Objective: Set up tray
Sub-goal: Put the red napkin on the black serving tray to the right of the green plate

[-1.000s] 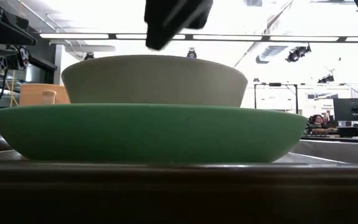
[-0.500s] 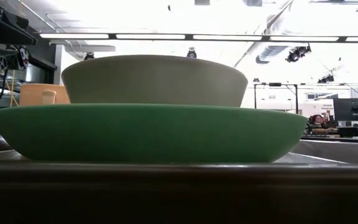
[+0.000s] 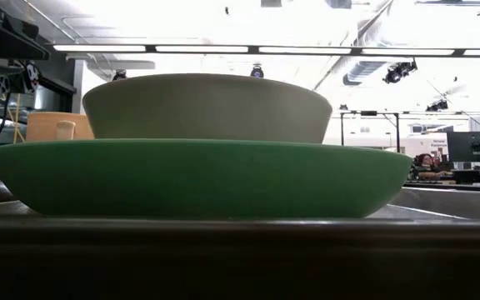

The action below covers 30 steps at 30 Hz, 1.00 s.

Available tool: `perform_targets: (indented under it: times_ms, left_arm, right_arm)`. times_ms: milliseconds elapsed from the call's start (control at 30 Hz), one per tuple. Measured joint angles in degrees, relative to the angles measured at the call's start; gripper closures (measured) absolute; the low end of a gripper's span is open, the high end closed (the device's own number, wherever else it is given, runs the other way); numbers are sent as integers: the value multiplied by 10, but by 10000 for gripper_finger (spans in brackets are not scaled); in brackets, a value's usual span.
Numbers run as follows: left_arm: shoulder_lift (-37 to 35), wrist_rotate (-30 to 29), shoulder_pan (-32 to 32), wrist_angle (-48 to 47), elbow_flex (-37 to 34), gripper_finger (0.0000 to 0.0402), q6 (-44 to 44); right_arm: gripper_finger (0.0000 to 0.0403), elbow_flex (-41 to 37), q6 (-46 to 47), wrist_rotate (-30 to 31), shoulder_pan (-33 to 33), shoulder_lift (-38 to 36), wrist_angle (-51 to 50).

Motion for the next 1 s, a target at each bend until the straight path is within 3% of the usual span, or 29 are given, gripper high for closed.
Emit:
perform_targets:
  times_ms: [133, 633, 1000]
  left_arm:
    - [0, 0, 0, 0, 0, 323, 0]
    - [0, 0, 0, 0, 0, 323, 0]
    - [0, 0, 0, 0, 0, 323, 0]
  right_arm:
    - [324, 0, 58, -14, 4, -5, -52]
    - [324, -7, 201, -82, 13, -31, -52]
    - [324, -7, 289, -97, 13, -31, -52]
